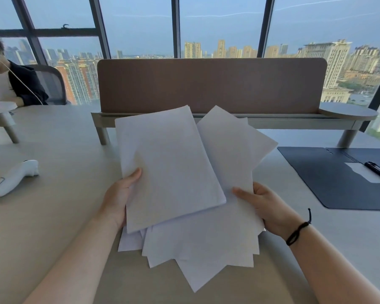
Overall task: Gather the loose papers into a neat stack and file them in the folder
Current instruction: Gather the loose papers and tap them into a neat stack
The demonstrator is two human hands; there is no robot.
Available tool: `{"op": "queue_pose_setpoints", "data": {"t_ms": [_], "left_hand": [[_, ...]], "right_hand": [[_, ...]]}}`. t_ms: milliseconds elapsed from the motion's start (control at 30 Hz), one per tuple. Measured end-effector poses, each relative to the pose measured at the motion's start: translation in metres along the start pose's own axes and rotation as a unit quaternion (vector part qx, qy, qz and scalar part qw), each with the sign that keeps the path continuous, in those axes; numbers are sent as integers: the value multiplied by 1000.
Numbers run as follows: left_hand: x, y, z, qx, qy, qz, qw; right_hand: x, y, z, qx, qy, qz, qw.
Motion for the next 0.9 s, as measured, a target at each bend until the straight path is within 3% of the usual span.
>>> {"op": "queue_pose_setpoints", "data": {"t_ms": [133, 333, 433, 567, 767, 900], "left_hand": [[2, -5, -5, 10, 17, 1, 1000], [-2, 0, -1, 33, -19, 64, 997], [-1, -8, -7, 28, 2, 46, 999], [2, -14, -11, 18, 15, 30, 999], [0, -10, 0, 57, -31, 51, 997], [4, -18, -8, 59, -10, 29, 998]], "right_hand": [[-1, -7, 12, 55, -27, -55, 997], [6, -24, 2, 122, 2, -161, 979], [7, -33, 2, 133, 4, -209, 969], [6, -40, 1, 153, 14, -189, 970], [6, -33, -6, 156, 59, -134, 977], [3, -39, 0, 140, 70, -106, 982]]}}
Point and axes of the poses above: each hand's wrist, its own x-axis towards the middle knuckle, its own y-axis out of the palm, z = x × y, the point moved 6 cm from there along x, towards the middle knuckle, and after that the axes turned 1 degree about x, right-handed, at the moved point
